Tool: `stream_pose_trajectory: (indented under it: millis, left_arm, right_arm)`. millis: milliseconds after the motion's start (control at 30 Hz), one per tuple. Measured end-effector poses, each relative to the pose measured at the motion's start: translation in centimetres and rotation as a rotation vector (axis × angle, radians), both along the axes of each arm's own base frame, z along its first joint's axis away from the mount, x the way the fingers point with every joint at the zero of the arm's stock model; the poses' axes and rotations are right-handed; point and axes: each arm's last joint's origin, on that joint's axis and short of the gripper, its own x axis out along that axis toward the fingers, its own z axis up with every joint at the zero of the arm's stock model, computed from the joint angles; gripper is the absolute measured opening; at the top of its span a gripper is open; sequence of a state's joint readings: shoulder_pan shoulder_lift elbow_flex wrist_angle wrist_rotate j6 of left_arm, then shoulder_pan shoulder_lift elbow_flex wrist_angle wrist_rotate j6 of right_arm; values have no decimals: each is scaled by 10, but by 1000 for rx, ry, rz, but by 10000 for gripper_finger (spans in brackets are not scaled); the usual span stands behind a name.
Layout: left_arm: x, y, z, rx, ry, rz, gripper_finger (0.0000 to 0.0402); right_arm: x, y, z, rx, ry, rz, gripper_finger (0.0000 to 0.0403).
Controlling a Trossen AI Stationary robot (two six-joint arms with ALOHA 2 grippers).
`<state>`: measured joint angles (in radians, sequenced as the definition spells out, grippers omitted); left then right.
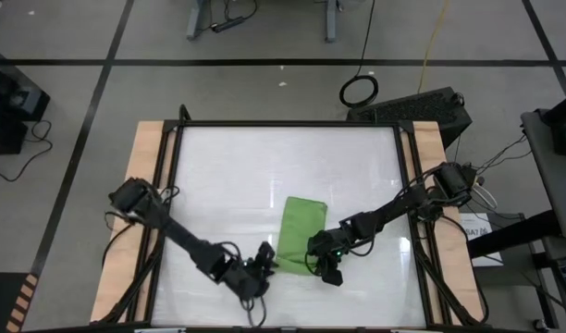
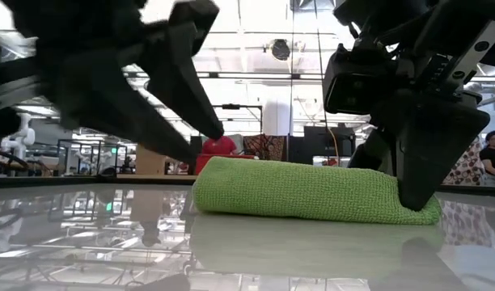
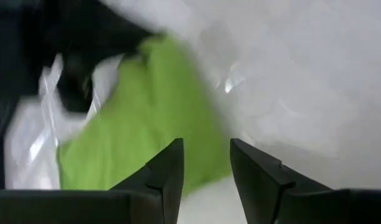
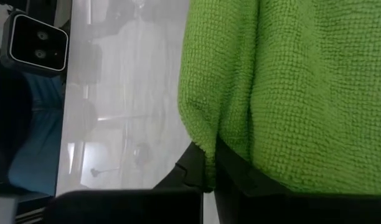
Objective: Roll towel into tight, uniform cylinder
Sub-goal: Roll the green microfiber towel
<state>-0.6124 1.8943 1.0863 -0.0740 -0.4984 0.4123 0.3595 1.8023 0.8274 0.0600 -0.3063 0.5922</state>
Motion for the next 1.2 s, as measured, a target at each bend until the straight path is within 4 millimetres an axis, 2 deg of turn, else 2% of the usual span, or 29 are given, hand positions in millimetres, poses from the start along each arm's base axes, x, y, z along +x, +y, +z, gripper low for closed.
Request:
stream_pose_trajectory:
  millis: [133,367,500,600,733,1000,1100,1200]
  left_arm:
    - [3,-8,-14,37,-14,-57,158]
    - [10,1,-28,69,2,3,250]
    - [17,11,-29,24,7,55,254]
    - [21,18,-29,-28,20,87,235]
    - [25,29,-31,-113,64,136,188]
    - [25,36,-34,-143,144,118,26]
    - [26,39,-35,-181,164,112,15]
    - [32,49,-34,-321,230,122,17]
  right_arm:
    - [1,1,1,13,-8,-1,4]
    - [1,1,1,19,-6,-9,4]
    - [1,1,1,21,-10,-9,4]
    - [2,1,1,21,-11,-9,4]
    - [2,1,1,22,-14,-9,4]
    - [2,1,2,24,-20,-8,4]
    - [2,1,4,13,-39,6,7]
    - [0,1,11,-11,-72,16,35]
